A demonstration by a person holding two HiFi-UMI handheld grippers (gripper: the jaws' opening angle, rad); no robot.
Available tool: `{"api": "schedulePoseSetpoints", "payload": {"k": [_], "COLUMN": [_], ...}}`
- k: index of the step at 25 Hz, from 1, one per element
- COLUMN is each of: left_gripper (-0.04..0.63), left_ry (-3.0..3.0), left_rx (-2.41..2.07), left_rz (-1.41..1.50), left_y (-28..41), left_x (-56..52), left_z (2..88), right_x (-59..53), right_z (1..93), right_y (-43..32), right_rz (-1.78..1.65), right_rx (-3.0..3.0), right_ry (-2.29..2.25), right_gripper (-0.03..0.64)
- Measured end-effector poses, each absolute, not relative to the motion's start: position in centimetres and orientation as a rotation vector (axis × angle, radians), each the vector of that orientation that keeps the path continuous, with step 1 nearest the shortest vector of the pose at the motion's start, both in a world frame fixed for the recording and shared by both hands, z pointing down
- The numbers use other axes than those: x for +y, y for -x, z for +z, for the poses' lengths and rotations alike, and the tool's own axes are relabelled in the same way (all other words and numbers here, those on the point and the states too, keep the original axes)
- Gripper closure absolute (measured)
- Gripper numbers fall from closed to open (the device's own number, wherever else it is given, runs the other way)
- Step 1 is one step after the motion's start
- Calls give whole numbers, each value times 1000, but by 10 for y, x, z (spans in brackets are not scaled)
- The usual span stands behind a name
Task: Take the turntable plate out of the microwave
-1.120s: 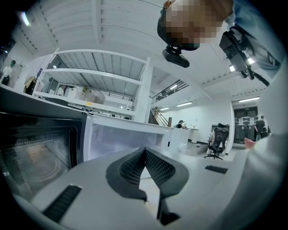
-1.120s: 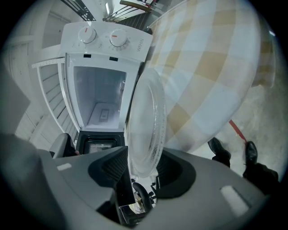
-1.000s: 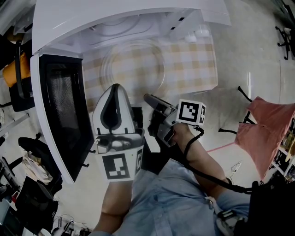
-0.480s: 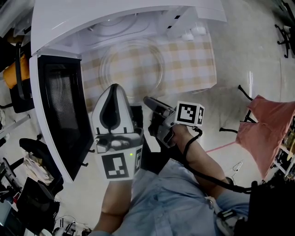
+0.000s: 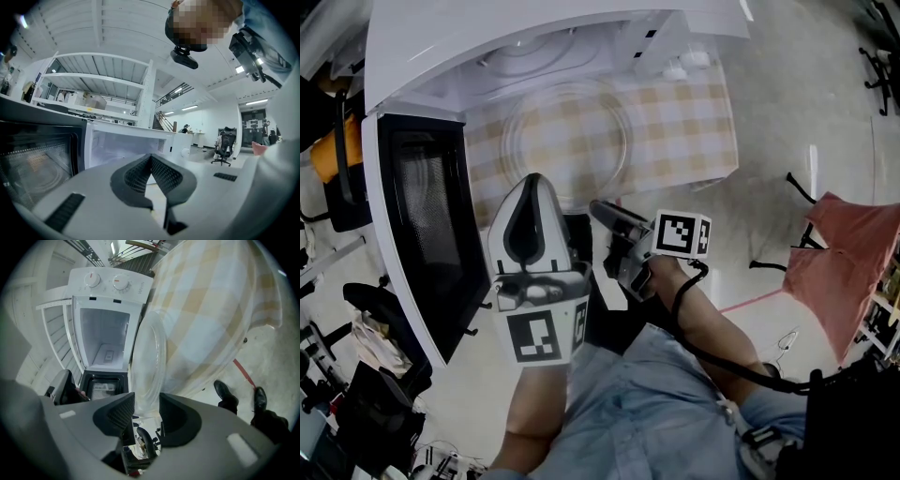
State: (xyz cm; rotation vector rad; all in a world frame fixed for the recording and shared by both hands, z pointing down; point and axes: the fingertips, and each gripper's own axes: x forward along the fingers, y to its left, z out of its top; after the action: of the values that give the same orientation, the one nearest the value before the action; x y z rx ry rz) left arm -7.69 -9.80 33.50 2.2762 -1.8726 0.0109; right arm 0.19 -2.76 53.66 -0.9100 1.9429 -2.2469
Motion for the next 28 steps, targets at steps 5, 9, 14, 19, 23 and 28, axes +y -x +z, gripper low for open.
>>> {"api": "schedulePoseSetpoints", "payload": {"k": [5,9,14,19,23,28], "left_gripper": [588,588,588,588,588,588], "left_ry": [-2291,-2310,-2351,-2360,-2340,-2347], "left_rx": [-1865,-1861,-1881,-1920,-2000,-2057], "left_rz": [36,54,42,25,9,-8], "left_y": [70,66,63,60,62,62], "left_x": [-90,-79,-64,-51,-47,-48], "left_z": [329,313,278,240,212,184], "right_x": [-8,-11,-39,-48,-54,-64], "right_z": [527,486,405,326,279,228], "right_y": [-7,-19,-22,-18,-13,-12], "right_rz": [-2257,-2111,-1765,-1379,-1068,-689], "right_rx": [1957,2102,2374,2623,2761,2810], "right_ry": [925,958,961,969,1009,1127], "right_gripper": [456,456,456,457,485,604]}}
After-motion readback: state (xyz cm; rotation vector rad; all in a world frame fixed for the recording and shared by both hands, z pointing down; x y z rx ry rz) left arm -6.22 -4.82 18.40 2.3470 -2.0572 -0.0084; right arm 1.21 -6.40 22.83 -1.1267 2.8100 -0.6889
